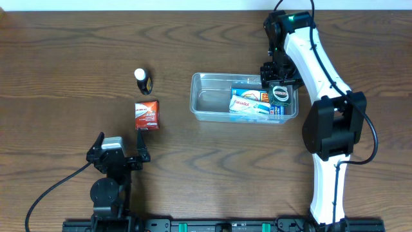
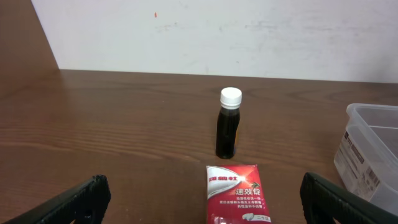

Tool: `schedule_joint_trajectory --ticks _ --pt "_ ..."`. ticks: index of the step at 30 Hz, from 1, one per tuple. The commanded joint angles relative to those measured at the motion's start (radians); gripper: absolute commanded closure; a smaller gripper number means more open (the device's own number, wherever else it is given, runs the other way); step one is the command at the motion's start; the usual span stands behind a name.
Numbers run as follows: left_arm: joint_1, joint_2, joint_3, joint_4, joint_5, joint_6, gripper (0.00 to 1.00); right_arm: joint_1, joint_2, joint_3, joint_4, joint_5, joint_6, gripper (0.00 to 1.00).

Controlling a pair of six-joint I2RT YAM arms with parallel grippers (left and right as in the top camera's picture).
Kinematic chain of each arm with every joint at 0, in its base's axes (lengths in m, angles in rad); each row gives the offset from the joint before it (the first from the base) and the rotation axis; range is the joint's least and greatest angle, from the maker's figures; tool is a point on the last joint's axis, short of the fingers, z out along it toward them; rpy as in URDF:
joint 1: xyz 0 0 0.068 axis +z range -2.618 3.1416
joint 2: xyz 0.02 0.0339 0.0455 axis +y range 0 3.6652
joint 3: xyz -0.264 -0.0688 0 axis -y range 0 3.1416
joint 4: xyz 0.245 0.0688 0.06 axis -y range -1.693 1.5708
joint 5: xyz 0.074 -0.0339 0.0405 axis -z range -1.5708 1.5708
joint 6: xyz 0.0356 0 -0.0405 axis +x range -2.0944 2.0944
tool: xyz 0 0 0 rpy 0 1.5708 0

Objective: Pack container
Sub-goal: 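Carry the Zam-Buk tin left over the container's right end, then lower the tin into the container and open the right gripper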

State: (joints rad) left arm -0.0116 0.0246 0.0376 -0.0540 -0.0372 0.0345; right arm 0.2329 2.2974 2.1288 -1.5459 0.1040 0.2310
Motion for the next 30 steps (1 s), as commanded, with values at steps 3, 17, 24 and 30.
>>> schedule_joint_trajectory --ticks 3,17,24,30 --pt "0.0 0.001 -0.033 -0.015 -0.019 0.014 0.02 -0.007 0.003 -0.005 0.002 0.015 0.007 0.36" --pt "0.0 0.001 -0.033 -0.015 -0.019 0.014 0.02 -0.007 0.003 -0.005 0.002 -0.139 0.007 0.99" --pt "0.0 0.001 -0.033 -0.015 -0.019 0.014 0.02 -0.002 0.003 -0.005 0.022 -0.206 -0.05 0.99" --pt "0.0 0.001 -0.033 -0.015 -0.019 0.014 0.02 -0.002 0.003 -0.005 0.043 -0.236 -0.1 0.99"
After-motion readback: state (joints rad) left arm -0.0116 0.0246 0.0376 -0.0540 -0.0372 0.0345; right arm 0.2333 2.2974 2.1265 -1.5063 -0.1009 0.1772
